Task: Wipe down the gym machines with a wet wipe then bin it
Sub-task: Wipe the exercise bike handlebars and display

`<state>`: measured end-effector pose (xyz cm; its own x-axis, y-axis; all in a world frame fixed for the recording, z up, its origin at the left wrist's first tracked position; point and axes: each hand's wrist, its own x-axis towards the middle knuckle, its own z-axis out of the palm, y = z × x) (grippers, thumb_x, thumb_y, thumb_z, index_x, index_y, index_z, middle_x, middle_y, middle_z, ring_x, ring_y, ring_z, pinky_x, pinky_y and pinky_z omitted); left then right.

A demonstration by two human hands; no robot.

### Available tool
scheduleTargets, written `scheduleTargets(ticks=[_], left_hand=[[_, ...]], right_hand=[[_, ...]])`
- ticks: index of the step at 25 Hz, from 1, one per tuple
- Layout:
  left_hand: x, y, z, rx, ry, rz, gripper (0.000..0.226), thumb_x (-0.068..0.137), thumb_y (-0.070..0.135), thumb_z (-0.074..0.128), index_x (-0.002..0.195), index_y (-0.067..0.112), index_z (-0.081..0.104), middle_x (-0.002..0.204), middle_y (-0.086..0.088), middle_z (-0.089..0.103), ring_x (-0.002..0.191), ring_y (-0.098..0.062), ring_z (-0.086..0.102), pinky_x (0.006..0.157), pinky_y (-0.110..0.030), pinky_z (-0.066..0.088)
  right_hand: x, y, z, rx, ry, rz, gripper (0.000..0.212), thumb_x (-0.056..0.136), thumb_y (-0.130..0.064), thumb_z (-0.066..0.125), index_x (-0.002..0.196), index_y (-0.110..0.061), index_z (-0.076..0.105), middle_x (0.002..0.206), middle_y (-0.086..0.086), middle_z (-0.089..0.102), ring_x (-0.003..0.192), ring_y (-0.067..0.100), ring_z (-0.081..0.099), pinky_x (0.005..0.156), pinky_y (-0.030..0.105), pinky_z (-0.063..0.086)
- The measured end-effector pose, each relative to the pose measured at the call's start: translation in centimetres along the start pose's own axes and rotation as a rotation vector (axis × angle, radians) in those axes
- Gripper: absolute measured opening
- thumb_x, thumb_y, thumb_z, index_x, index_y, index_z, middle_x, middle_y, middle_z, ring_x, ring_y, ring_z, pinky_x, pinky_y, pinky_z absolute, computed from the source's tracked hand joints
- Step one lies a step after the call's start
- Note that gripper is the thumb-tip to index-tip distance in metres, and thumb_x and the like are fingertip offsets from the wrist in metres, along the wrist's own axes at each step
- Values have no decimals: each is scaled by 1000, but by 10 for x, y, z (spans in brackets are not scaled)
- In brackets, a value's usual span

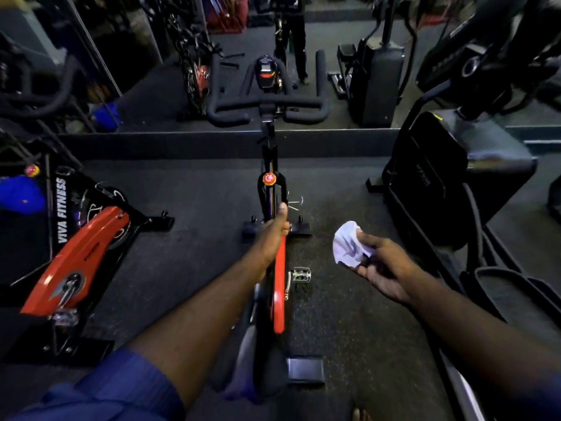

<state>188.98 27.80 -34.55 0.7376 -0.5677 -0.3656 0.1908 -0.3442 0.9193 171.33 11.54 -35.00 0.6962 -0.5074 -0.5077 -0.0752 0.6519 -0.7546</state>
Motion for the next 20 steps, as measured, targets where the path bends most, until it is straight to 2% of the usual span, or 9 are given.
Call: scheduleTargets(ticks=[3,6,9,11,13,15,17,18,20], left_hand=[[24,37,47,22,48,0,64,102,71,36,110,16,68,110,-2,69,101,-17,60,88,-37,43],[35,58,78,0,98,24,58,103,68,37,106,18,66,106,0,66,96,-14,58,80,-33,43],[52,88,89,-15,154,44,55,104,65,37,109,17,64,104,0,65,90,-11,55,74,-30,42],[74,104,81,-23,212,67,61,102,68,38,110,15,66,110,1,68,94,-12,58,76,-31,43],[100,114,70,-41,264,86,68,100,72,38,117,14,69,116,0,72,99,-11,62,80,-32,44],[129,122,57,-84,316,101,67,100,73,39,118,16,69,115,-2,73,99,-12,63,80,-32,46],[168,130,41,-110,364,93,60,100,72,40,111,20,68,112,-2,72,98,-16,64,78,-33,46],[195,136,31,-128,405,82,58,99,73,42,103,21,67,110,-5,71,99,-22,65,78,-36,47],[260,149,9,-117,523,48,53,96,73,46,88,23,61,110,-18,71,106,-38,66,82,-43,49]], right_hand=[[29,-50,-41,-169,-63,-104,23,102,-22,61,114,-3,65,102,18,66,96,28,64,79,39,64],[51,-91,-56,-309,-123,-163,18,95,-26,67,90,-9,63,86,13,62,82,24,61,78,38,56],[85,-134,-42,-254,-165,-166,13,102,-18,59,94,-8,65,86,13,66,76,21,64,79,38,57],[115,-151,-27,-309,-164,-202,15,98,-20,65,97,-6,68,91,18,66,82,28,62,83,44,55],[148,-166,-16,-425,-140,-270,16,95,-23,72,91,-7,72,89,18,68,84,29,60,79,43,52],[183,-184,1,-538,-117,-384,15,95,-26,74,87,-14,77,88,9,74,83,25,63,77,43,52],[220,-210,30,-695,-53,-570,16,91,-40,75,94,-25,80,92,-6,79,87,15,70,83,41,56],[242,-224,48,-783,-25,-667,17,91,-42,75,99,-28,81,96,-10,79,92,10,71,86,36,55],[291,-247,89,-935,16,-865,20,94,-34,74,111,-26,80,106,-12,78,97,3,67,86,17,47]])
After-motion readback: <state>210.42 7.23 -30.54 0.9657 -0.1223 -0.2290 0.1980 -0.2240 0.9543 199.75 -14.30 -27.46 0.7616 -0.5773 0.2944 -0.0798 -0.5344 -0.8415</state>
